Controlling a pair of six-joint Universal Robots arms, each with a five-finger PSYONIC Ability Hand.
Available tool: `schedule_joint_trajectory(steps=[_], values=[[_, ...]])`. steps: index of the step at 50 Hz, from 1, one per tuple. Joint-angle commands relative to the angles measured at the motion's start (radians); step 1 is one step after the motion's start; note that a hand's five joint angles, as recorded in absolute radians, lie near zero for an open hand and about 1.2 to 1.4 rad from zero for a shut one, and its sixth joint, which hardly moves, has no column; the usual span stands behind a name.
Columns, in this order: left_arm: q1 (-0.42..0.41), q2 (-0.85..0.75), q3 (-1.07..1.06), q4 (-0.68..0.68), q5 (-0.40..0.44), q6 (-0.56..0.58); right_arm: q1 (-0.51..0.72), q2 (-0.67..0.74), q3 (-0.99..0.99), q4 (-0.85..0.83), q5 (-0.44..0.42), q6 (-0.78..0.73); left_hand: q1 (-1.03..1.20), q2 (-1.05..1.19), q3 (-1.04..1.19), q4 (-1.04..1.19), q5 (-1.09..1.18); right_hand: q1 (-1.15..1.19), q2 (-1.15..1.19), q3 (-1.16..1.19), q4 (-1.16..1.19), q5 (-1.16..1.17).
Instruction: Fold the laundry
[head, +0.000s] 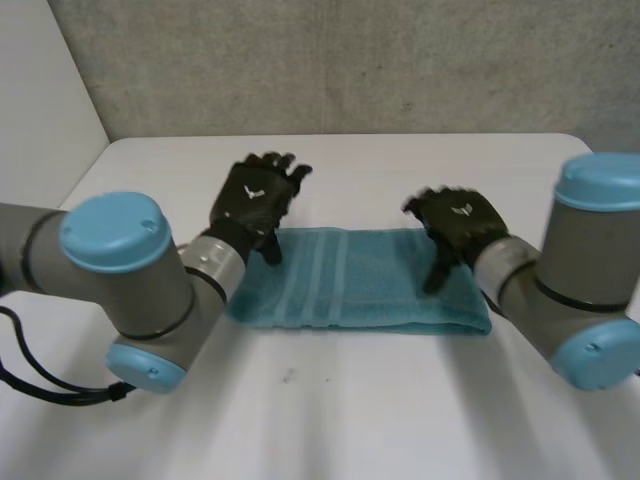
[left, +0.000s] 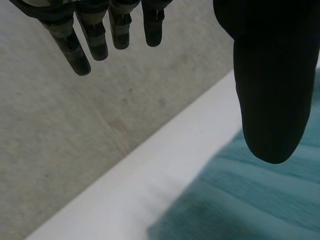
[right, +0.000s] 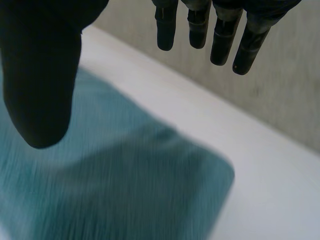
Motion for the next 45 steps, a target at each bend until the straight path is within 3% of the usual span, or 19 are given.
schedule_joint_trajectory(steps=[1,5,11,13,16,17,24,30,32,34,36,43,45], values=[[-0.015,-0.068,0.012,0.0,-0.002,0.0,-0.129,-0.005,0.169,-0.009,-0.117,0.002,0.016,0.028,0.026,0.026,-0.008,-0.033,-0.045,-0.04,-0.059,-0.072],[-0.015,-0.095,0.02,-0.001,-0.004,0.001,-0.16,-0.004,0.221,-0.055,-0.14,0.025,0.019,0.031,0.029,0.029,-0.005,0.007,-0.006,0.0,-0.019,-0.033],[-0.015,-0.096,0.021,-0.001,-0.02,0.0,-0.183,-0.001,0.289,-0.145,-0.139,0.026,0.019,0.031,0.029,0.029,-0.005,0.327,0.314,0.32,0.301,0.287],[-0.015,-0.092,0.02,-0.001,-0.028,0.0,-0.19,0.002,0.3,-0.158,-0.137,0.025,0.019,0.031,0.029,0.029,-0.005,0.759,0.746,0.752,0.733,0.719],[-0.015,-0.08,0.017,-0.007,-0.045,0.0,-0.196,0.002,0.301,-0.158,-0.134,0.023,0.019,0.031,0.029,0.029,-0.005,0.952,0.94,0.945,0.926,0.913],[-0.015,-0.08,0.017,-0.007,-0.045,0.0,-0.211,-0.004,0.306,-0.162,-0.127,0.019,0.019,0.031,0.029,0.029,-0.005,1.186,1.174,1.179,1.161,1.147],[-0.008,-0.007,-0.026,-0.03,-0.057,0.0,-0.279,-0.05,0.313,-0.199,-0.079,-0.055,0.013,0.025,0.023,0.023,-0.011,1.189,1.176,1.182,1.163,1.149],[0.019,0.072,-0.092,-0.058,-0.059,-0.002,-0.305,-0.094,0.261,-0.196,-0.059,-0.303,0.007,0.019,0.018,0.017,-0.017,1.189,1.176,1.182,1.163,1.149],[0.037,0.09,-0.109,-0.059,-0.059,-0.003,-0.265,-0.111,0.227,-0.19,-0.054,-0.345,0.007,0.019,0.017,0.017,-0.017,1.189,1.176,1.182,1.163,1.149],[0.054,0.107,-0.123,-0.059,-0.057,-0.003,-0.097,-0.123,0.115,-0.17,-0.022,-0.346,0.007,0.019,0.017,0.017,-0.017,1.189,1.176,1.182,1.163,1.149],[0.065,0.124,-0.132,-0.059,-0.057,-0.003,-0.028,-0.12,0.05,-0.159,-0.002,-0.345,0.007,0.019,0.017,0.017,-0.017,1.189,1.176,1.182,1.163,1.149],[0.08,0.194,-0.158,-0.059,-0.063,-0.02,0.2,0.025,-0.118,-0.133,-0.004,-0.356,0.001,0.013,0.012,0.011,-0.023,1.189,1.176,1.182,1.163,1.149],[0.085,0.208,-0.164,-0.059,-0.068,-0.04,0.328,0.086,-0.139,-0.124,-0.033,-0.365,-0.002,0.01,0.009,0.008,-0.026,1.189,1.176,1.182,1.163,1.149]])
